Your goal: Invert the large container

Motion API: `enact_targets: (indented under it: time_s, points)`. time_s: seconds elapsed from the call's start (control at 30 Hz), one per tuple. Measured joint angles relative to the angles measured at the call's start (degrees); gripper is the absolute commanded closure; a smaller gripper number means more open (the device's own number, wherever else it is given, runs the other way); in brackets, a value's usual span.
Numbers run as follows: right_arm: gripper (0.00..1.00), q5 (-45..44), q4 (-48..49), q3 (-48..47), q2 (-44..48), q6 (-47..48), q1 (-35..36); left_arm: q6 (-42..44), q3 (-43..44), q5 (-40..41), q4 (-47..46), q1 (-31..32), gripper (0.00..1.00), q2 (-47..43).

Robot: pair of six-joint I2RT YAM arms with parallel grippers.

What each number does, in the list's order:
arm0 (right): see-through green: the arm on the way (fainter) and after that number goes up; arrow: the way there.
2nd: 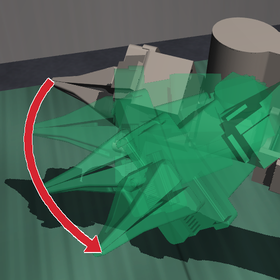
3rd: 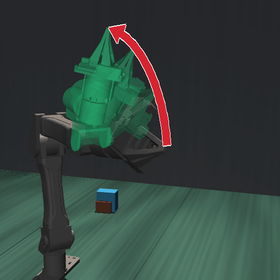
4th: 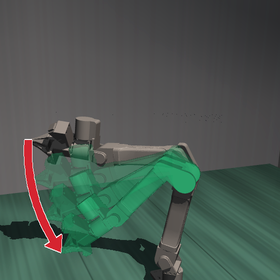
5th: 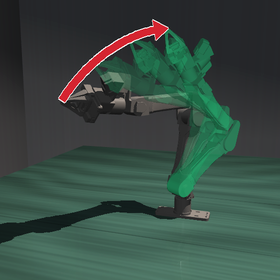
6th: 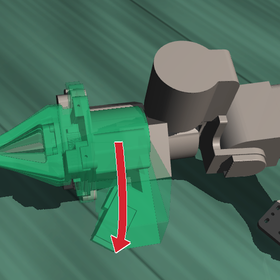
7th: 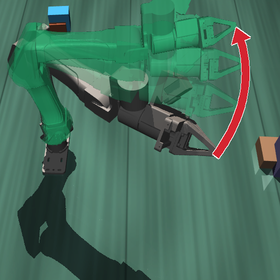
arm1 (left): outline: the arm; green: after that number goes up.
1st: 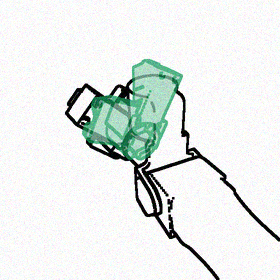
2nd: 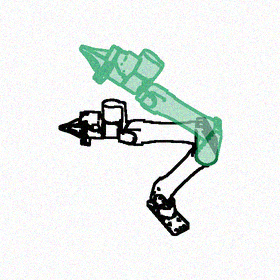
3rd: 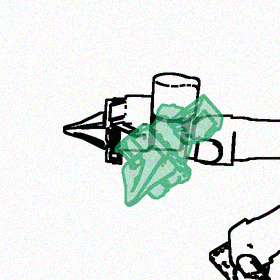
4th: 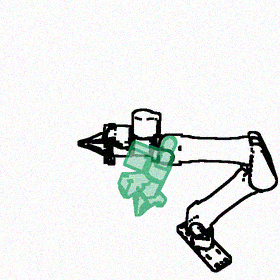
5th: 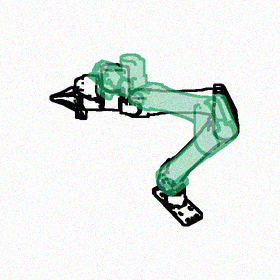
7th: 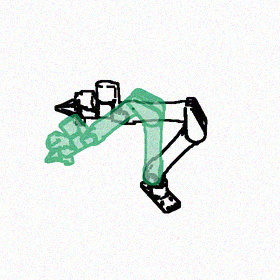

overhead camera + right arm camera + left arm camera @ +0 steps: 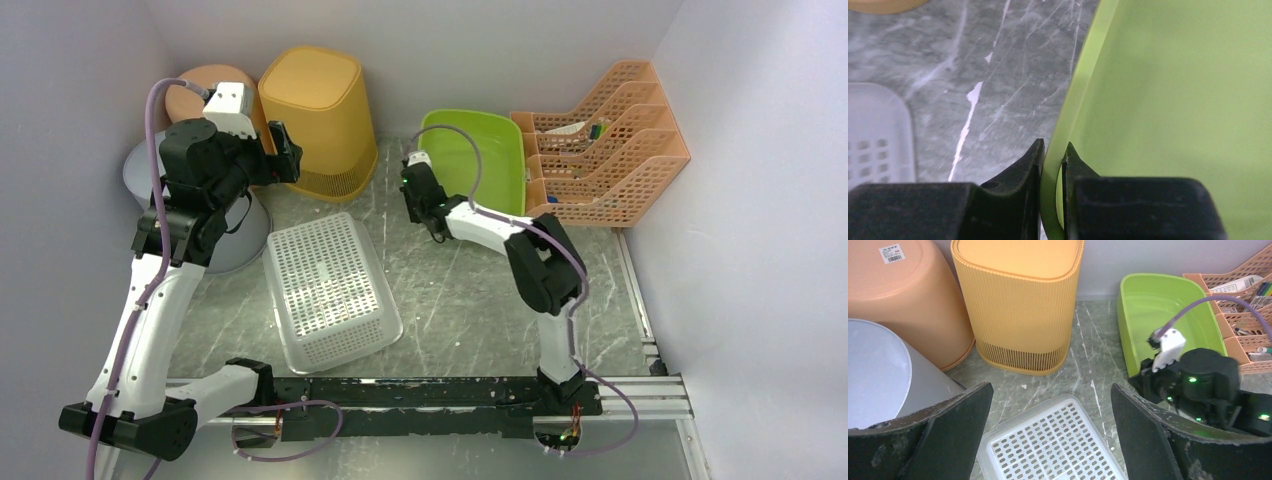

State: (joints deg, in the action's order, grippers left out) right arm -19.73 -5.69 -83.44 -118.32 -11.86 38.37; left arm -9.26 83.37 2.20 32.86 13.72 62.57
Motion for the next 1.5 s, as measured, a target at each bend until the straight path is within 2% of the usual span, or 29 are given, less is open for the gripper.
enact_targets:
  time_s: [0.2, 0.3, 0.43, 0.63, 0.73, 0.8, 0.9, 1.07, 1.23, 1.37, 1.5]
  points:
    - [1.0, 12.15, 6.69, 9.09, 14.84, -7.74, -4.61, 0.0, 0.02, 0.02, 0.04, 0.0, 0.0, 0.0]
    - [1.0, 18.88, 14.67, 13.92, 23.15, -15.65, -7.78, 0.02, 0.15, 0.07, 0.17, 0.0, 0.0, -0.02]
    - [1.0, 27.82, 27.06, 17.94, 27.36, -26.18, -10.05, 0.02, 0.35, 0.07, 0.42, 0.0, 0.0, -0.28]
    - [1.0, 39.74, 52.09, 27.82, 24.87, -46.18, -10.95, 0.02, 0.35, 0.09, 0.5, 0.0, 0.0, -0.96]
    - [1.0, 44.89, 68.24, 31.08, 17.05, -58.86, -11.8, 0.02, 0.35, 0.09, 0.52, 0.0, 0.0, -1.07]
    - [1.0, 46.86, 80.48, 30.27, 10.8, -66.6, -11.8, 0.02, 0.37, 0.09, 0.61, 0.0, 0.0, -1.01]
    - [1.0, 47.21, 93.39, 29.16, 3.02, -76.85, -12.83, 0.04, 0.66, 0.11, 1.03, 0.0, 0.0, -0.9]
    - [1.0, 46.27, 93.77, 31.28, 2.84, -84.13, -15.56, 0.24, 0.87, 0.13, 1.27, 0.0, 0.0, -0.85]
    - [1.0, 45.92, 93.81, 36.96, 4.39, -86.05, -19.91, 0.24, 1.07, 0.11, 1.25, 0.0, 0.0, -0.63]
    - [1.0, 48.83, 93.85, 44.04, 3.69, -89.05, -23.19, 0.24, 1.09, 0.11, 1.25, 0.0, 0.0, -0.28]
    - [0.95, 52.87, 93.85, 48.65, 3.39, -89.83, -25.7, 0.24, 1.09, 0.09, 1.25, 0.0, 0.0, -0.09]
